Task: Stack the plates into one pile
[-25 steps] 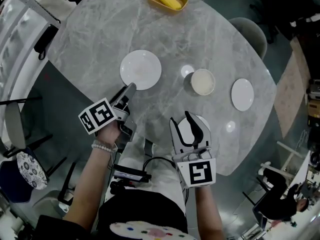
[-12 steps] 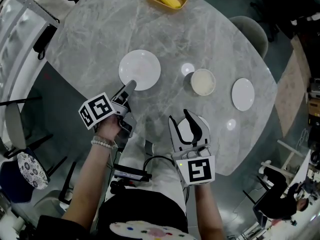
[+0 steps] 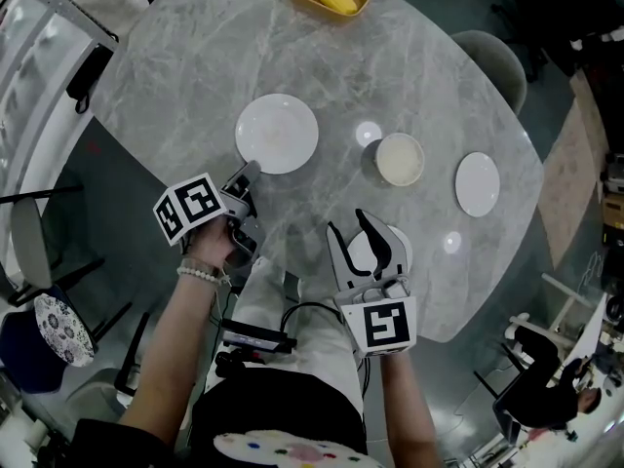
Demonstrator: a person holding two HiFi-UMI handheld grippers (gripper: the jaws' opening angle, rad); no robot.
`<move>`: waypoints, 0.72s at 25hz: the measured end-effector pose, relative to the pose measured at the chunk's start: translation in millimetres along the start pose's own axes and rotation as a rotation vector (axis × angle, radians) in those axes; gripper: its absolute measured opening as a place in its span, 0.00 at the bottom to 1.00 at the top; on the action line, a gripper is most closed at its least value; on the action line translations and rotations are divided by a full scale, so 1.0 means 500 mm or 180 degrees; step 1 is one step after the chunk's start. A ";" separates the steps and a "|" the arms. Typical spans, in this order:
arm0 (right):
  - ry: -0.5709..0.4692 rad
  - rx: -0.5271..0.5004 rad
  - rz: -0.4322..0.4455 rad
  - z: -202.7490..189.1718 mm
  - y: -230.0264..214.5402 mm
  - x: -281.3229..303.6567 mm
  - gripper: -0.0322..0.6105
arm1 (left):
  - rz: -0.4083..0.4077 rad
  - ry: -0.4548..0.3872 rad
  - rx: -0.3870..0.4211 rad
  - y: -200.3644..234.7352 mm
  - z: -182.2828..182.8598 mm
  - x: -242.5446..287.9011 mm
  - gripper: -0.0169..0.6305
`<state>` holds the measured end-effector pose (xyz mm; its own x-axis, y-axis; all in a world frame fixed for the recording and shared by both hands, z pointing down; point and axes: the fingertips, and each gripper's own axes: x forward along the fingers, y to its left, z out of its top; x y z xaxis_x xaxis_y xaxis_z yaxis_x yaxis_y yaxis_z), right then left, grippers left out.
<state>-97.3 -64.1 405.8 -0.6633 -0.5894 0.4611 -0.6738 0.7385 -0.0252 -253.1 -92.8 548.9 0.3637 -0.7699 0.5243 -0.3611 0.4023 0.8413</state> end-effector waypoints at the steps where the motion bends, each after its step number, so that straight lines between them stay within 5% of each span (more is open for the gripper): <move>1: 0.0026 -0.0056 0.0020 -0.004 0.002 0.004 0.29 | -0.0004 0.0000 -0.0011 0.001 0.001 -0.001 0.10; 18: 0.0522 -0.2361 0.0416 -0.086 0.053 0.130 0.29 | -0.0305 0.0025 -0.0243 -0.029 0.011 -0.013 0.07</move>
<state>-144.3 -68.7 473.1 -0.6268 -0.4690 0.6222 -0.1602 0.8591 0.4862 -255.1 -96.6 532.3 0.4003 -0.8029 0.4417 -0.2579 0.3638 0.8951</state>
